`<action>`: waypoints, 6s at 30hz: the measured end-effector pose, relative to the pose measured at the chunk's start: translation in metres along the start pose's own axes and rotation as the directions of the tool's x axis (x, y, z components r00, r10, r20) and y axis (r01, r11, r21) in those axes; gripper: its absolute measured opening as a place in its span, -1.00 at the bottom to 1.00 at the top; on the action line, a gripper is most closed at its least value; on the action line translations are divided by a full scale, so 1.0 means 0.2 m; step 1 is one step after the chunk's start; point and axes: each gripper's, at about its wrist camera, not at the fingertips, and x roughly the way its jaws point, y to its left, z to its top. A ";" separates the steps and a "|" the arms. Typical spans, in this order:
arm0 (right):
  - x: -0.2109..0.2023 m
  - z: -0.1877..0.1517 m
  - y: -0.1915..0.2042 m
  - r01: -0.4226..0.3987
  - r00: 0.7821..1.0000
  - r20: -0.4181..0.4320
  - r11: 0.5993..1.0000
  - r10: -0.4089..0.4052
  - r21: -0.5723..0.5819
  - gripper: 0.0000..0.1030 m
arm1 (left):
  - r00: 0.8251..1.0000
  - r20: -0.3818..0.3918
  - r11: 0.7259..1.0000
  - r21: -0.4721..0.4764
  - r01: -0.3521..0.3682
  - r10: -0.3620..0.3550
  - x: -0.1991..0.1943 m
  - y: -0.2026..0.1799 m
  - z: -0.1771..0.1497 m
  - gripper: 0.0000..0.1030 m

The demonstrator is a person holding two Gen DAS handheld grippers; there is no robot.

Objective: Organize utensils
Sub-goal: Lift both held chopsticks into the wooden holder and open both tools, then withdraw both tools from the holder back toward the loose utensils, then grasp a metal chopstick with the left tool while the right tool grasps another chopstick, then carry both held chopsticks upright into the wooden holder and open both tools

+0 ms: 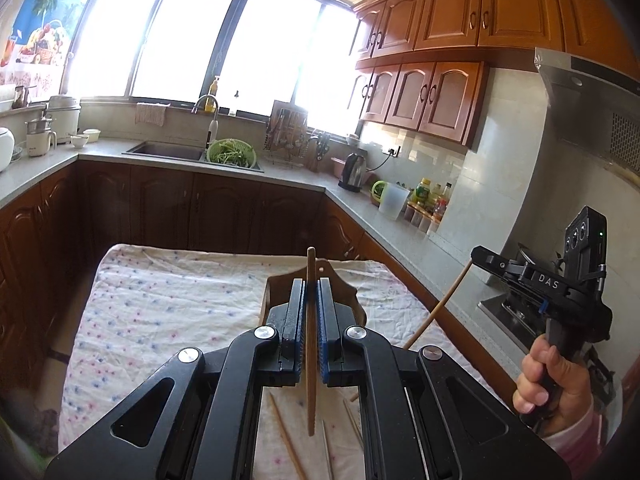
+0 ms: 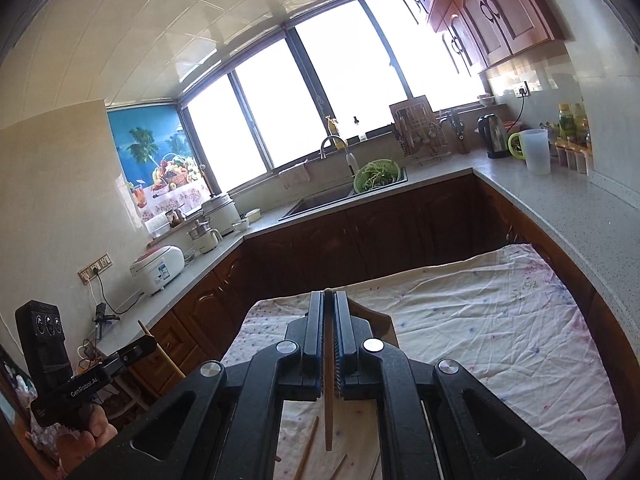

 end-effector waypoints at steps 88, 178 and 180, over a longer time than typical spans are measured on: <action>-0.21 -0.70 -0.37 0.235 0.966 -0.132 0.967 -0.222 0.093 0.96 | 0.956 -0.247 0.970 -0.146 -0.196 0.156 0.15 0.11 -0.75 0.75; 0.21 -0.62 -0.32 0.141 0.939 -0.323 0.988 -0.116 0.057 -0.92 | 0.897 -0.441 0.999 -0.001 0.033 -0.030 0.43 -0.17 -0.68 -0.93; 0.16 -0.59 -0.29 0.129 0.948 -0.301 0.990 -0.107 0.052 -0.92 | 0.908 -0.417 0.999 -0.010 0.039 -0.039 0.38 -0.17 -0.64 -0.93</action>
